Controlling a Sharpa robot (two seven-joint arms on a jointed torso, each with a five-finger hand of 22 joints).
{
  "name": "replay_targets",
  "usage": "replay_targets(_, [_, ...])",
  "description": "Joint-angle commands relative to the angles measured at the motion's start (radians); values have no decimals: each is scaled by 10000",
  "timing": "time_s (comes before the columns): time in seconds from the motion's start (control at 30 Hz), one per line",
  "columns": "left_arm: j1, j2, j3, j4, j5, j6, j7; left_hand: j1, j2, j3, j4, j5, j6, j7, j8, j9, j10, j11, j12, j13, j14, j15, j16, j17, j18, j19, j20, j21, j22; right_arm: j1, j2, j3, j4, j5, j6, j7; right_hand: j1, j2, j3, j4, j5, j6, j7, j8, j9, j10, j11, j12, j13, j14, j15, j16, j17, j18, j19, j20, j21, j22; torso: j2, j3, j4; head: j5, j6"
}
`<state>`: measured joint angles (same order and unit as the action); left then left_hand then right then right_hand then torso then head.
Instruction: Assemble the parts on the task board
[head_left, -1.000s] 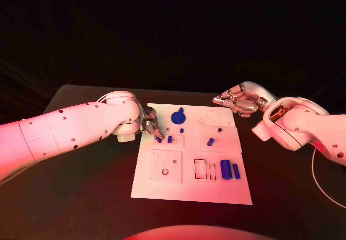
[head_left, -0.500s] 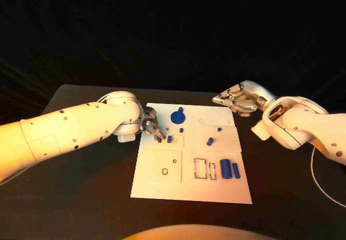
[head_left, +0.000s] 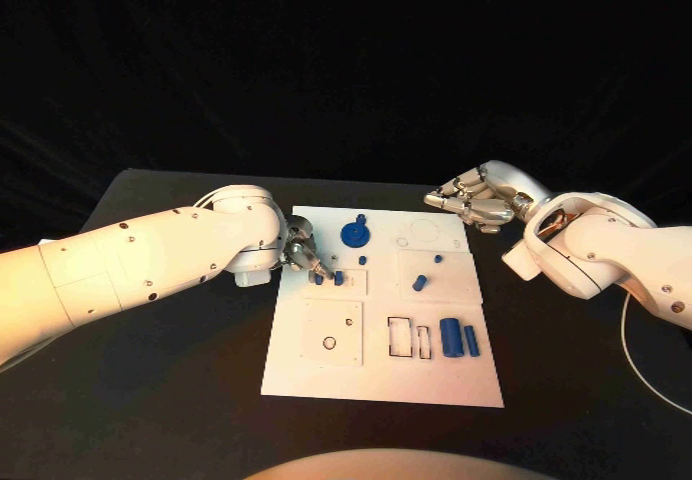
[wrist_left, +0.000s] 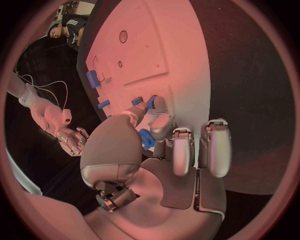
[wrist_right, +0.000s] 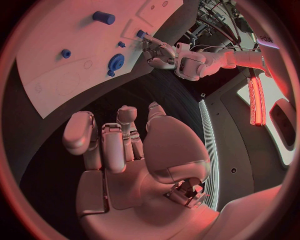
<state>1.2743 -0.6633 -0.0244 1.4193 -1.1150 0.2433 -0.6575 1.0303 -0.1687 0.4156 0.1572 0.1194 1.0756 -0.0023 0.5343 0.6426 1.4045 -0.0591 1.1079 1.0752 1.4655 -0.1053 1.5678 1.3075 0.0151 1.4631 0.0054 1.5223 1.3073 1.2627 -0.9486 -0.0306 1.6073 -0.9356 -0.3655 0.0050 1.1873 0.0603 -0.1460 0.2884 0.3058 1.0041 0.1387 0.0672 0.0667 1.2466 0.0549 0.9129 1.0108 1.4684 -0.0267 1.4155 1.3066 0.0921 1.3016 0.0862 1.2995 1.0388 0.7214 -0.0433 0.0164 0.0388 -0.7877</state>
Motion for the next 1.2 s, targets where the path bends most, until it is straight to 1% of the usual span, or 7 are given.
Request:
replay_targets(0.03, [-25,20,-12,-4,-42,99,21,-197,0,-313,147,-19,42,59,39,31,81,-24,70,21,1053,-66,30,2633,-44,947,-70,61,2369,-6,1,1,11,4,38,82,15,51,-58,10,37,38,1,58,12,-93,-8,7,-19,510,55,-56,-20,151,-77,1,-66,-15,-3,-1,2,0,12])
replay_targets(0.13, [-26,13,-7,-27,-50,25,27,-436,96,-837,399,-31,71,50,60,59,89,-31,42,-5,1053,-70,30,2633,-50,954,-72,83,2387,-6,1,1,5,80,-47,135,-141,163,-196,33,-238,15,12,49,9,-132,5,-19,-57,502,64,-79,-40,160,-107,6,-102,-67,-4,1,-2,4,11])
replay_targets(0.3, [-28,-15,5,-13,-54,-76,32,-484,190,-1376,568,-36,71,31,81,95,100,-44,38,-3,1053,-86,30,2633,-54,960,-87,99,2400,-7,2,1,-5,73,-47,145,-142,165,-201,31,-243,15,12,49,9,-140,5,-32,-69,497,64,-95,-66,164,-116,6,-110,-83,-2,-6,-4,-5,35])
replay_targets(0.6, [-31,-190,48,263,-36,-410,77,-421,285,-1637,636,-26,78,17,104,121,111,-56,38,-2,1053,-95,30,2633,-57,964,-95,110,2410,-24,-1,1,-19,61,-32,156,-120,165,-218,13,-211,13,13,49,9,-145,6,-31,-72,490,65,-115,-94,170,-132,7,-128,-113,6,-13,-6,-23,33])
replay_targets(0.97, [-15,-640,364,801,335,-1113,197,-259,433,-2045,744,-1,-100,59,94,159,-53,-31,-265,-305,1053,-97,30,2633,19,874,-109,-197,2232,-51,8,0,-41,60,-1,150,-68,182,-246,-1,-113,9,14,49,9,-148,6,-18,-68,488,66,-122,-97,172,-140,9,-140,-125,-11,1,8,-45,34])
replay_targets(1.1, [9,-816,510,1041,681,-1237,498,-31,688,-2455,985,0,-492,184,116,190,-535,57,-953,-1017,1053,-48,30,2633,173,676,-57,-867,1849,-66,26,-1,-57,60,29,153,-46,184,-260,-5,-76,10,14,50,10,-146,5,-7,-63,488,66,-125,-99,172,-141,9,-143,-128,-3,-3,-10,-30,56])
replay_targets(1.2, [35,-885,596,1154,800,-1394,748,201,790,-2707,1108,1,-783,264,113,179,-931,145,-1494,-1591,1053,11,30,2633,314,497,-25,-1505,1482,-87,32,-1,-65,60,41,157,-31,180,-272,-8,-52,9,14,50,10,-148,5,-6,-65,487,66,-127,-100,173,-143,10,-146,-131,-1,-6,-8,-53,63])
